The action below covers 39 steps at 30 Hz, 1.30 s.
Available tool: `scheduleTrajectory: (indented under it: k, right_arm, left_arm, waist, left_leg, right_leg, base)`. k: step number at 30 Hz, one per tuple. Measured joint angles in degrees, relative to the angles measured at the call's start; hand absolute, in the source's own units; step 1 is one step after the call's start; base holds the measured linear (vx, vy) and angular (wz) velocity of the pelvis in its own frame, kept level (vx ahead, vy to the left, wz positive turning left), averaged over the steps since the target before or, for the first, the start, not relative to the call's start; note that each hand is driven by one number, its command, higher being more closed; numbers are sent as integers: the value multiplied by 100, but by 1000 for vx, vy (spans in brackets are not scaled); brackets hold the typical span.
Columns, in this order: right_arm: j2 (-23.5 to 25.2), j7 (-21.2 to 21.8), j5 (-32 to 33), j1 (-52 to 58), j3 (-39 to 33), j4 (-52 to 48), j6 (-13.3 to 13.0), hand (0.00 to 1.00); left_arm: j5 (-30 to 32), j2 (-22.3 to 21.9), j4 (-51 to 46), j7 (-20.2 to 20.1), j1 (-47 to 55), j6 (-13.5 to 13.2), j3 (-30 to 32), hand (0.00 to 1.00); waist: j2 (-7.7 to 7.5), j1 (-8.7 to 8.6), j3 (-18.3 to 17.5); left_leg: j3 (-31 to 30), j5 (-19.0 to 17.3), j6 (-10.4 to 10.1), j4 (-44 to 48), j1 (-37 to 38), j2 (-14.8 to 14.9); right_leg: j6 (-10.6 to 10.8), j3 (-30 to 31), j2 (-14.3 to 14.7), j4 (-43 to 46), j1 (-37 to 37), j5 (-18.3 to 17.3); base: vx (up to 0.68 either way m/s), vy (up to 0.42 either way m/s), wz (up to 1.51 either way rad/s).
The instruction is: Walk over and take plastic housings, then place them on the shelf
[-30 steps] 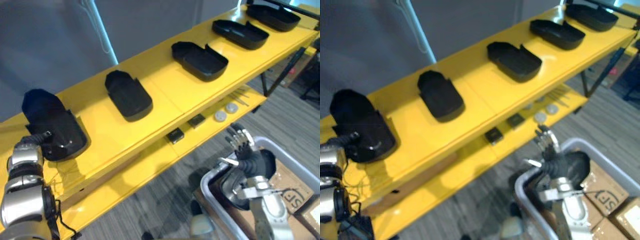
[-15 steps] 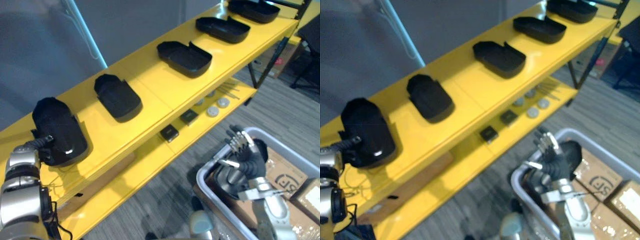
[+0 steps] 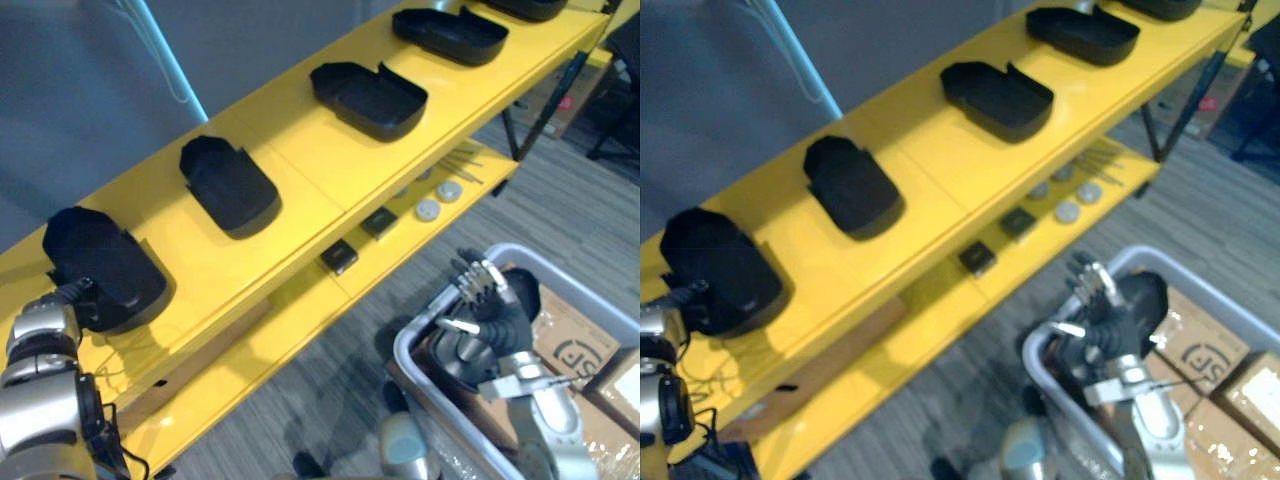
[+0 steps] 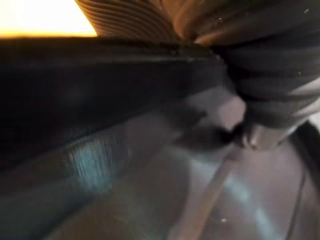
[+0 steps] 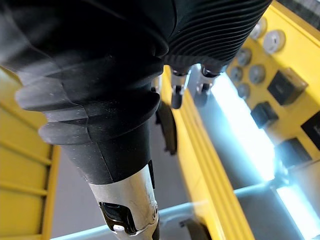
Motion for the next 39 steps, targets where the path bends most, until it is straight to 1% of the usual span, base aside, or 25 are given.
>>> scheduleTrajectory:
  k: [1,4,10,12,14,16,18,20,21,22,23,24,25,26,27,29,30,31,33,35,36,37,39]
  right_arm:
    - [0,-3,0,-8,0,-3,0,0]
    - [-9,-4,1,-20,2,-4,0,0]
    - [-47,61,10,-33,1,-7,-19,0]
    - [-75,292,131,-35,2,-17,-137,0]
    - [-92,506,190,-51,4,-83,-247,0]
    - [-123,762,291,-64,17,-192,-413,0]
    - [-281,1049,427,-170,181,-367,-646,0]
    - [-461,1303,624,-402,483,-482,-766,0]
    - [-547,1524,771,-619,780,-488,-803,0]
    - [-580,1628,807,-728,919,-487,-823,0]
    - [-644,1781,872,-972,1265,-487,-854,0]
    - [-675,1827,902,-1102,1483,-482,-855,0]
    - [-731,1871,900,-1390,1890,-476,-854,0]
    - [-752,1861,897,-1720,2308,-444,-854,0]
    - [-749,1775,884,-2024,2652,-385,-851,0]
    - [-709,1608,877,-2357,3010,-190,-842,0]
    - [-632,1441,804,-2530,3180,-54,-835,0]
    - [-500,1231,711,-2671,3296,84,-836,0]
    - [-370,1083,652,-2735,3367,128,-840,0]
    - [-190,929,532,-2791,3451,240,-844,0]
    - [-102,841,481,-2800,3512,260,-845,0]
    - [-61,829,455,-2797,3551,261,-845,0]
    - [51,781,371,-2763,3665,263,-856,0]
  left_arm:
    - [1,0,0,-1,0,-1,0,0]
    - [3,10,0,-2,0,-35,0,0]
    - [57,175,-67,53,-6,-114,-10,0]
    - [74,188,-129,179,-26,-202,-17,0]
    - [121,188,-136,317,-45,-228,-25,0]
    - [123,188,-136,620,-58,-287,-55,0]
    - [122,190,-136,1009,-140,-530,-63,0]
    - [121,190,-198,1307,-239,-756,-73,0]
    - [112,190,-312,1444,-318,-920,-158,0]
    - [107,190,-370,1512,-371,-984,-240,0]
    - [102,190,-542,1605,-428,-1113,-318,0]
    - [96,190,-610,1623,-473,-1154,-391,0]
    - [50,172,-757,1638,-544,-1239,-577,0]
    - [31,133,-870,1682,-634,-1323,-766,0]
    - [-25,7,-991,1793,-752,-1436,-931,0]
    - [-132,-208,-1151,1852,-828,-1575,-1114,0]
    - [-190,-359,-1275,1869,-827,-1648,-1254,0]
    - [-227,-507,-1417,1939,-822,-1775,-1367,0]
    - [-239,-594,-1546,2010,-815,-1882,-1381,0]
    - [-383,-717,-1806,2078,-757,-2105,-1383,0]
    - [-468,-770,-2084,2092,-619,-2304,-1383,0]
    - [-479,-772,-2240,2095,-511,-2434,-1383,0]
    - [-659,-823,-2937,2166,-74,-2845,-1358,0]
  waist:
    - [-1,-8,63]
    - [-4,-18,177]
    - [8,-81,189]
    - [8,-80,190]
    - [6,-78,191]
    - [5,-67,191]
    - [1,-29,193]
    - [-1,4,194]
    - [-6,82,194]
    - [-7,119,194]
    - [-13,143,198]
    - [-24,173,205]
    - [-38,263,205]
    - [-57,301,201]
    - [-85,413,212]
    - [-132,556,228]
    - [-178,661,204]
    - [-237,773,198]
    - [-272,847,188]
    - [-315,911,177]
    - [-338,926,165]
    - [-355,938,156]
    - [-407,950,113]
  left_leg:
    - [-6,-3,5,12,-1,0]
    - [-3,-19,18,51,-24,0]
    - [-9,-31,28,163,-183,5]
    - [-10,-31,28,163,-185,11]
    - [-17,-33,30,164,-185,18]
    - [-33,-34,32,166,-186,18]
    - [-83,-34,32,167,-198,7]
    - [-161,-32,35,170,-202,-6]
    - [-186,-32,36,179,-190,-7]
    - [-211,-31,37,182,-193,-9]
    - [-325,-20,52,179,-218,-19]
    - [-363,-13,56,179,-219,-22]
    - [-454,-4,55,183,-245,-25]
    - [-611,46,78,174,-337,-53]
    - [-732,86,87,169,-415,-70]
    - [-882,110,78,172,-445,-63]
    - [-989,123,64,179,-490,-58]
    - [-1110,137,54,175,-541,-60]
    - [-1175,150,55,173,-602,-64]
    - [-1255,153,55,171,-627,-71]
    - [-1284,152,55,166,-602,-69]
    - [-1286,152,55,163,-584,-69]
    - [-1367,152,55,163,-574,-65]
  right_leg:
    - [0,-6,-6,20,-5,-13]
    - [2,-3,-15,85,-50,-48]
    - [11,44,-13,182,-204,-35]
    - [11,43,-13,182,-203,-35]
    - [11,37,-20,182,-197,-35]
    - [11,14,-30,182,-187,-35]
    - [13,-47,-55,182,-171,-36]
    - [14,-95,-79,178,-130,-37]
    - [19,-123,-87,163,-88,-34]
    - [19,-159,-99,159,-71,-34]
    - [19,-259,-128,151,-26,-35]
    - [19,-298,-139,143,1,-35]
    - [19,-383,-158,124,38,-35]
    - [19,-522,-199,121,50,-35]
    - [23,-622,-225,110,51,-31]
    - [21,-760,-232,69,138,-29]
    - [18,-889,-234,36,186,-30]
    - [15,-1021,-232,-23,242,-28]
    - [13,-1067,-235,-44,232,-27]
    - [10,-1176,-246,-98,297,-24]
    - [10,-1205,-253,-157,372,-23]
    - [10,-1210,-254,-197,418,-23]
    - [12,-1306,-254,-316,541,-18]
  base:
    - [-34,-6,0]
    - [-11,-2,0]
    - [0,0,0]
    - [0,0,0]
    - [0,0,0]
    - [-10,1,4]
    - [-14,3,9]
    - [-16,5,14]
    - [-20,7,14]
    - [-19,5,25]
    - [-19,1,28]
    - [-19,-2,36]
    - [-20,-4,46]
    - [-25,-4,61]
    - [-20,-6,58]
    - [-7,-14,45]
    - [15,-24,55]
    - [19,-25,47]
    - [24,-11,24]
    - [57,-2,20]
    - [60,5,19]
    - [68,7,10]
    - [66,-8,15]
